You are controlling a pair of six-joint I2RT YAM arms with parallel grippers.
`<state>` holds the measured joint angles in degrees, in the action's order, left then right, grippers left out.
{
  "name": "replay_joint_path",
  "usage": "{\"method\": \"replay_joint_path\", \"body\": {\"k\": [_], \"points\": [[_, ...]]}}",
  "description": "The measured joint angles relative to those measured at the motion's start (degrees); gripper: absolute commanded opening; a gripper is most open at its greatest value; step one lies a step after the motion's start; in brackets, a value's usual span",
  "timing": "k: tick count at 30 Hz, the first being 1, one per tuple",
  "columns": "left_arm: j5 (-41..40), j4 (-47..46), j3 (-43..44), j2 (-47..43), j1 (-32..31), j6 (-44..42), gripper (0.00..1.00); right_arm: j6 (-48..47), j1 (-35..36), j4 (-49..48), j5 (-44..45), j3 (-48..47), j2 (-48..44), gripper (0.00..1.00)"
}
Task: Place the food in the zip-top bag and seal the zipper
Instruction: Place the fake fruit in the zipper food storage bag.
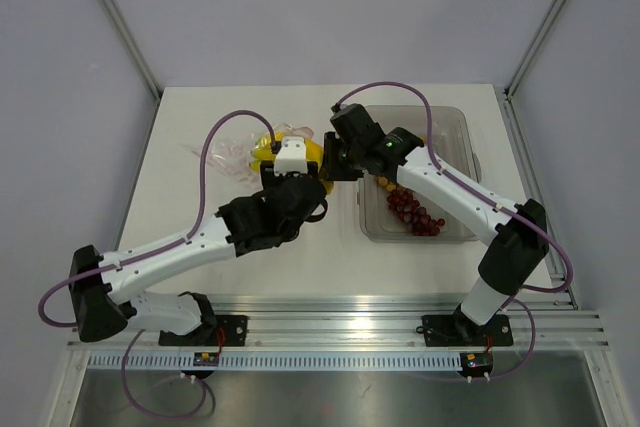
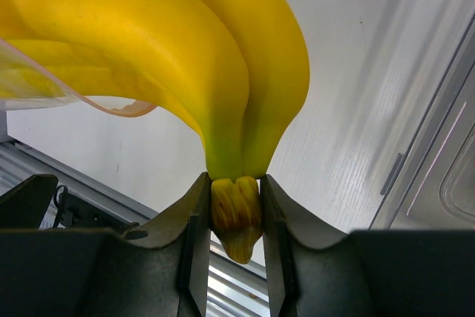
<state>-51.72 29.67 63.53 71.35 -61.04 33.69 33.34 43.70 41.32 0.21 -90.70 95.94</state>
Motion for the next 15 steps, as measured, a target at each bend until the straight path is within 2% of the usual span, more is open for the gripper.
{"method": "replay_joint_path", "body": {"k": [7, 15], "points": [[-7.2, -2.1, 1.0, 2.6, -0.4, -3.7, 0.61, 0.0, -0.3, -0.2, -0.9, 0.0, 0.0, 0.00], [-8.2, -4.9, 1.4, 5.2, 2.6, -6.3, 0.58, 0.0, -0.3, -1.0, -1.0, 0.0, 0.0, 0.00]]}}
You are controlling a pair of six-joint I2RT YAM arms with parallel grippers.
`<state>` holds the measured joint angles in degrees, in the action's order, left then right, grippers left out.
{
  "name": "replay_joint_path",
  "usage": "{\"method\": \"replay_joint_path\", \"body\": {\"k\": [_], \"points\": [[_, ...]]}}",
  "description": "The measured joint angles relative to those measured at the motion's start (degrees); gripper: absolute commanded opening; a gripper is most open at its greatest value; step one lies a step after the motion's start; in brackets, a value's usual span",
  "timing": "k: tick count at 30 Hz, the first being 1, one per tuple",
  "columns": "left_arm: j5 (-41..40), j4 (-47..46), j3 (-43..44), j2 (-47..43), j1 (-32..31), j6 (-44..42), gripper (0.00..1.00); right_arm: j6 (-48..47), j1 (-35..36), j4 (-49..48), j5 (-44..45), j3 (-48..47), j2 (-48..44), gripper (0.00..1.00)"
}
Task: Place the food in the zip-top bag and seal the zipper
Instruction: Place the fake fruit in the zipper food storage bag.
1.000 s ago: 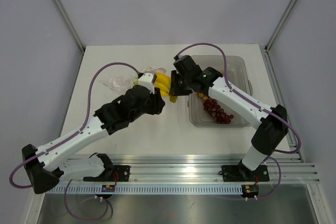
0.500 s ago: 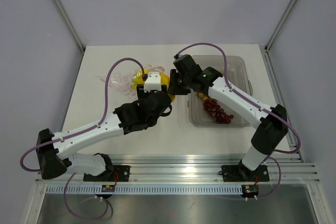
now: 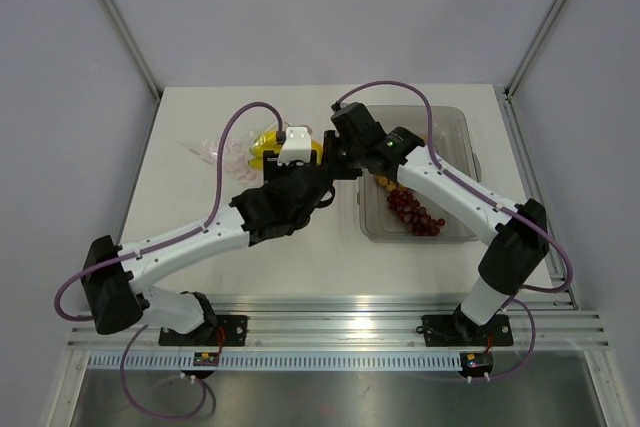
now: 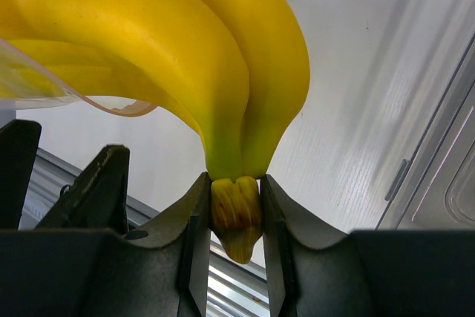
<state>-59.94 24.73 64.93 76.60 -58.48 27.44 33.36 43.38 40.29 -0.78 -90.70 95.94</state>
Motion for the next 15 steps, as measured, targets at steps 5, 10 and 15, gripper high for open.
{"method": "replay_joint_path", "body": {"k": [5, 10, 15], "points": [[0.0, -1.4, 0.0, 1.6, 1.4, -1.2, 0.52, 0.1, 0.0, -0.1, 0.0, 0.5, -0.3, 0.00], [0.1, -2.1, 0.1, 3.1, 1.9, -2.2, 0.43, 0.2, 0.0, -0.2, 0.0, 1.0, -0.9, 0.00], [0.1, -2.1, 0.3, 3.5, 3.0, -2.3, 0.40, 0.2, 0.0, -0.2, 0.0, 1.8, -2.2, 0.00]]}}
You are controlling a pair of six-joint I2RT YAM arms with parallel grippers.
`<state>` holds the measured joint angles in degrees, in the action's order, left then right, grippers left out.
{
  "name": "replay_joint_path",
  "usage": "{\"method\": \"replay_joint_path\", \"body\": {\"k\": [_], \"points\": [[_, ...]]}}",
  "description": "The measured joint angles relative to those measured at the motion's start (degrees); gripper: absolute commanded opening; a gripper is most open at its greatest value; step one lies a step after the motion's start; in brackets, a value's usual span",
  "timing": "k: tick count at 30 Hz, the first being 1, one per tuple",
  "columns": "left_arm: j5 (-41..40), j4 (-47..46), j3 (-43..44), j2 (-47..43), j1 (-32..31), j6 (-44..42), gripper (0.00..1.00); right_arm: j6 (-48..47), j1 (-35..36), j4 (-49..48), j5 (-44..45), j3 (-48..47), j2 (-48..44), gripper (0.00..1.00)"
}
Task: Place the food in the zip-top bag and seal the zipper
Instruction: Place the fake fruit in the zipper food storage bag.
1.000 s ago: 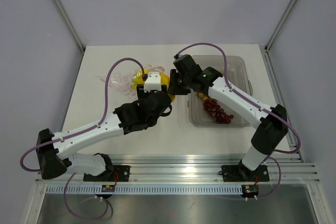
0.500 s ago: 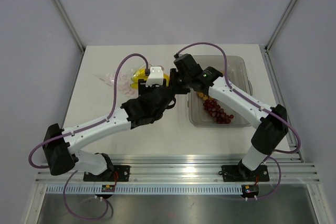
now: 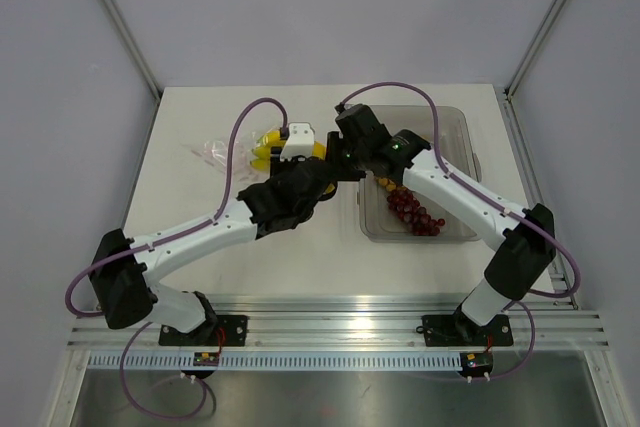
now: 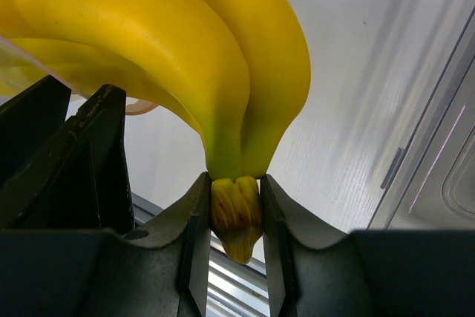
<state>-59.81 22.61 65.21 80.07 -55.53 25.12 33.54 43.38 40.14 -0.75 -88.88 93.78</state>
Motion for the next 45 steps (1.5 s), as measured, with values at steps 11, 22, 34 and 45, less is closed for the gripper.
{"method": "replay_joint_path", "body": {"k": [11, 22, 34, 45], "points": [[-0.2, 0.1, 0.6, 1.9, 0.3, -0.9, 0.00, 0.3, -0.1, 0.0, 0.0, 0.4, -0.8, 0.00], [24.1, -2.5, 2.1, 0.3, 6.1, -8.0, 0.00, 0.2, -0.6, 0.0, 0.0, 1.9, -1.2, 0.00], [66.9, -2.6, 8.0, 2.5, 15.2, -9.5, 0.00, -1.3, -2.2, 0.9, -0.1, 2.5, -1.9, 0.00], [86.0, -4.0, 8.0, 3.0, 20.2, -9.5, 0.00, -3.3, -2.8, 4.4, -0.2, 3.1, -3.2, 0.00]]}}
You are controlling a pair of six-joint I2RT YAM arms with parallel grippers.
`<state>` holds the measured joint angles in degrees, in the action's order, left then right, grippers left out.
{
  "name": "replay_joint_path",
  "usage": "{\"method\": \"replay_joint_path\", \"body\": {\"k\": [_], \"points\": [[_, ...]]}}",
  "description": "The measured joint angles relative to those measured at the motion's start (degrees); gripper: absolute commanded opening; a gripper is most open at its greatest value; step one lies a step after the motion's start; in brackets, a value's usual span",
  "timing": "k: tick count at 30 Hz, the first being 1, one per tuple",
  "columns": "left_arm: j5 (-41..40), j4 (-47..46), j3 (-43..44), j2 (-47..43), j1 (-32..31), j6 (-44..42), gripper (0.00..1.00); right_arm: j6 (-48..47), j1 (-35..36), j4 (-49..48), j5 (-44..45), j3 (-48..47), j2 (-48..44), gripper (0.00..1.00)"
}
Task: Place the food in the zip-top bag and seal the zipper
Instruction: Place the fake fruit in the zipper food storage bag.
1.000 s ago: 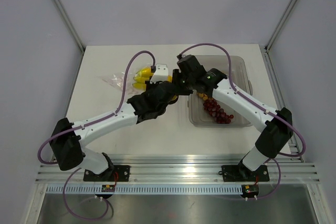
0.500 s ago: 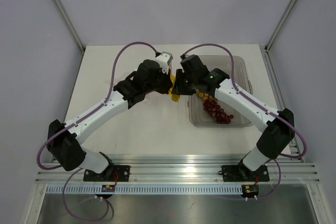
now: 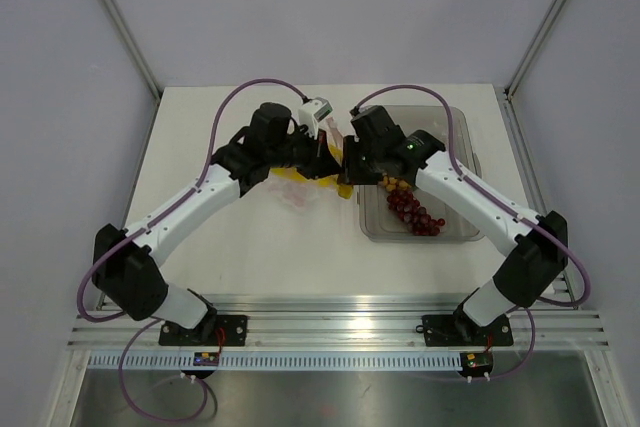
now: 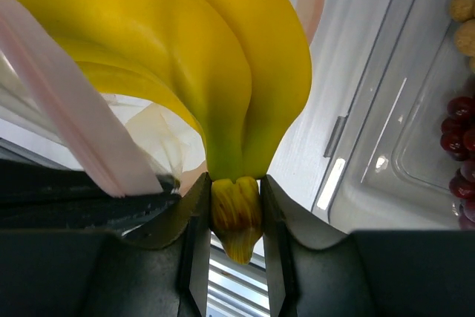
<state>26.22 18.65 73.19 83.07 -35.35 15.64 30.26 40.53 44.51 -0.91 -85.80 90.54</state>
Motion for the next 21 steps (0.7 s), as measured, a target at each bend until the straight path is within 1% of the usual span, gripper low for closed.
{"method": "replay_joint_path", "body": {"k": [5, 13, 19, 21], "points": [[7.9, 0.3, 2.5, 3.5, -0.1, 0.1, 0.00, -0.7, -0.9, 1.3, 1.9, 1.0, -2.3, 0.01], [17.7, 1.0, 8.2, 11.6, -0.6, 1.3, 0.00, -2.3, -1.4, 6.3, 8.5, 1.6, -6.8, 0.06], [22.2, -1.1, 9.7, 12.6, -1.4, 3.4, 0.00, -3.5, -1.8, 7.3, 10.4, 1.6, -7.1, 0.06], [23.3, -2.0, 9.7, 12.6, -1.4, 4.2, 0.00, -3.6, -2.0, 6.8, 10.3, 1.6, -6.5, 0.09]]}}
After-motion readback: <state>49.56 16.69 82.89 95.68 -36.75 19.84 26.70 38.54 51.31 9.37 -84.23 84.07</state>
